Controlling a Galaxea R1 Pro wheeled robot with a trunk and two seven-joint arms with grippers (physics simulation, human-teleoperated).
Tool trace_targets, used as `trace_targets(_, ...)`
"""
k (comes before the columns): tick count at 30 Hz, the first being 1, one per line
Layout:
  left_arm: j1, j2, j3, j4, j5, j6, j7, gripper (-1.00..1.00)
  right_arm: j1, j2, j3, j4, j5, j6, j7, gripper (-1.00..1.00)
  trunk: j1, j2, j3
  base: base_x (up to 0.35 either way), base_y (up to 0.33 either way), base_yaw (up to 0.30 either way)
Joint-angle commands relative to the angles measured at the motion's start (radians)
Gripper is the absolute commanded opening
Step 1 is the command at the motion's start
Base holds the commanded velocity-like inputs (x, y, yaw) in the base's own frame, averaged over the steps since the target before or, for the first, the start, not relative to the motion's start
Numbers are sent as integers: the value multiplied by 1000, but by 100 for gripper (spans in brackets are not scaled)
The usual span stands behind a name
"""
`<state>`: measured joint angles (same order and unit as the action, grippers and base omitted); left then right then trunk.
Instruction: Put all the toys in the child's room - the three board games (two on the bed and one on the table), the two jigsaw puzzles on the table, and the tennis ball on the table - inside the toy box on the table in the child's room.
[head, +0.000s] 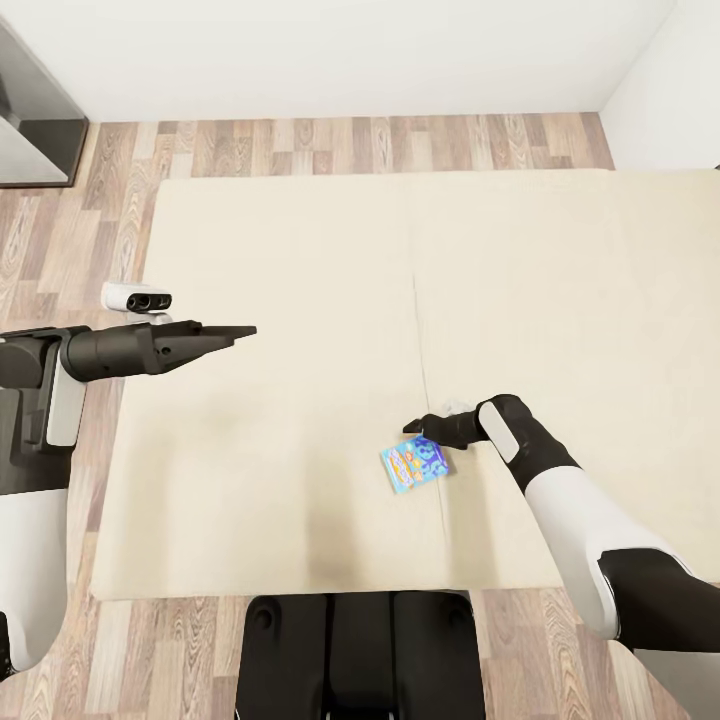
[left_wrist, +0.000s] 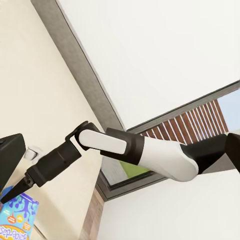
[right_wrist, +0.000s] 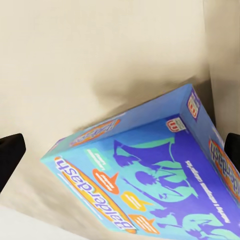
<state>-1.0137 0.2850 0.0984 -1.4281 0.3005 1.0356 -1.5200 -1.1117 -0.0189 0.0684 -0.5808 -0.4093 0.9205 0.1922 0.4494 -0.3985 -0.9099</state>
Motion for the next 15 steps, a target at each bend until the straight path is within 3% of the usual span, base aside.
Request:
trace_targets(1,0,0,0,0,0,11,-3,100,0,-1,4,-1,10,2,10,100,1,-2,-1,2,0,0)
trace_targets(15,0,0,1,0,0,11,-3,100,0,-1,4,-2,10,3,10,100,1,-2,-1,0,64,0)
